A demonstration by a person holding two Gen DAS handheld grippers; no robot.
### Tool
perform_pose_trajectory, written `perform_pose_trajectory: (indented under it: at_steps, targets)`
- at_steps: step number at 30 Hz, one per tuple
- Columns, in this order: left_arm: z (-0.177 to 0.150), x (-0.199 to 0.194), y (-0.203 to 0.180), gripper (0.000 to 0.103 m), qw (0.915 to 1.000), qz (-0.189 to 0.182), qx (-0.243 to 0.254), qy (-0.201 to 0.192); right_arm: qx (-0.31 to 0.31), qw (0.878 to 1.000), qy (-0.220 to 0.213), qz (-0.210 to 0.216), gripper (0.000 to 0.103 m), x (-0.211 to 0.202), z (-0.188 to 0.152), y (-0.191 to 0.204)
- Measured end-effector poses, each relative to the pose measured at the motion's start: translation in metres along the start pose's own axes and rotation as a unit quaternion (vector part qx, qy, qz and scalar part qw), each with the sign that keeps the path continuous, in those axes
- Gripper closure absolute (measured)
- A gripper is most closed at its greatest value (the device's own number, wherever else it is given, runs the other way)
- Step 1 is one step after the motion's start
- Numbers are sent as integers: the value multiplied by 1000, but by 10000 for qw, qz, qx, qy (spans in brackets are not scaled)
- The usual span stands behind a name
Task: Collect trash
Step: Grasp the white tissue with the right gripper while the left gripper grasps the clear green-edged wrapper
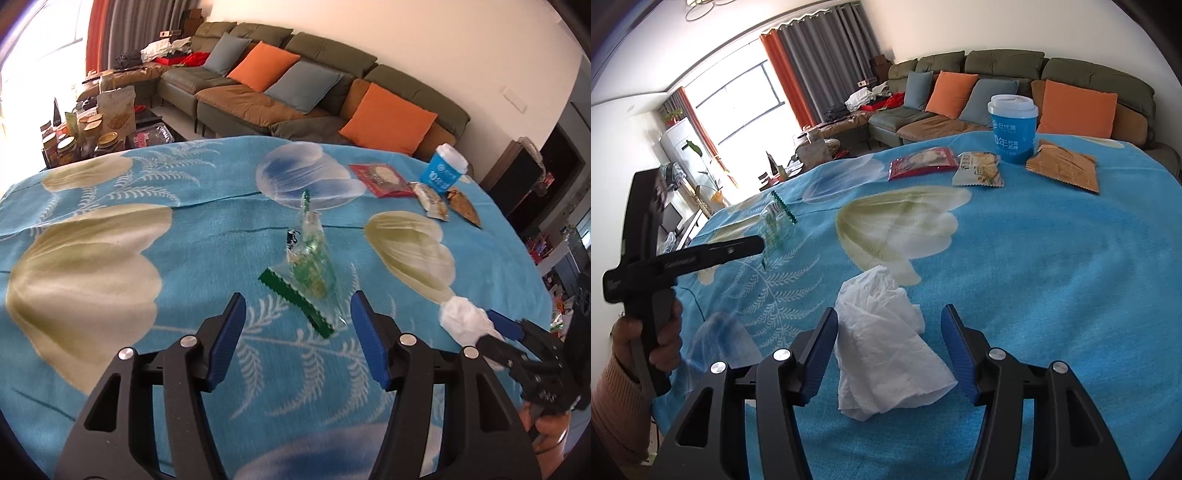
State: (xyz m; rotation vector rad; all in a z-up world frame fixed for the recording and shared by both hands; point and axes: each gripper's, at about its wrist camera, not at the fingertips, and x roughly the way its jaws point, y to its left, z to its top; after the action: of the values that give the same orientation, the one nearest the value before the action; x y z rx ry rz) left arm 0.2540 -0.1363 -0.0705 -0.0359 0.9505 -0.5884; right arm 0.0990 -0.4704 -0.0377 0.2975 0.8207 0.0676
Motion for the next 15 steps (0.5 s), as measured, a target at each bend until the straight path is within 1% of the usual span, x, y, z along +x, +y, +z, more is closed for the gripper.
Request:
perform_pose_trajectory:
  at_steps: [3,5,7,9,11,14,15]
  targets:
    - [5,10,-1,51,10000,5,-54,75,-12,10000,36,69,49,0,-2,0]
    - [6,13,-2,57,10000,-2,-56,74,-14,9999,57,100,58,1,-2,0]
    - [7,16,-1,67,9998,-96,-107,109,-41,9999,62,129,64,1,-3,0]
    - [6,16,0,70,9998,-111,-129,89,-73,9998,57,157,69,0,-3,1]
    - [5,16,0,73,9998,-125,-130,71,-104,9998,50,180,75,0,-4,2]
    - [3,12,0,76,9997,-186,-131,49,-147,9997,33,204,82,-2,-4,4]
    - [1,10,-1,77,9998,-181,-100,27,-146,9996,20,221,82,-2,-4,5]
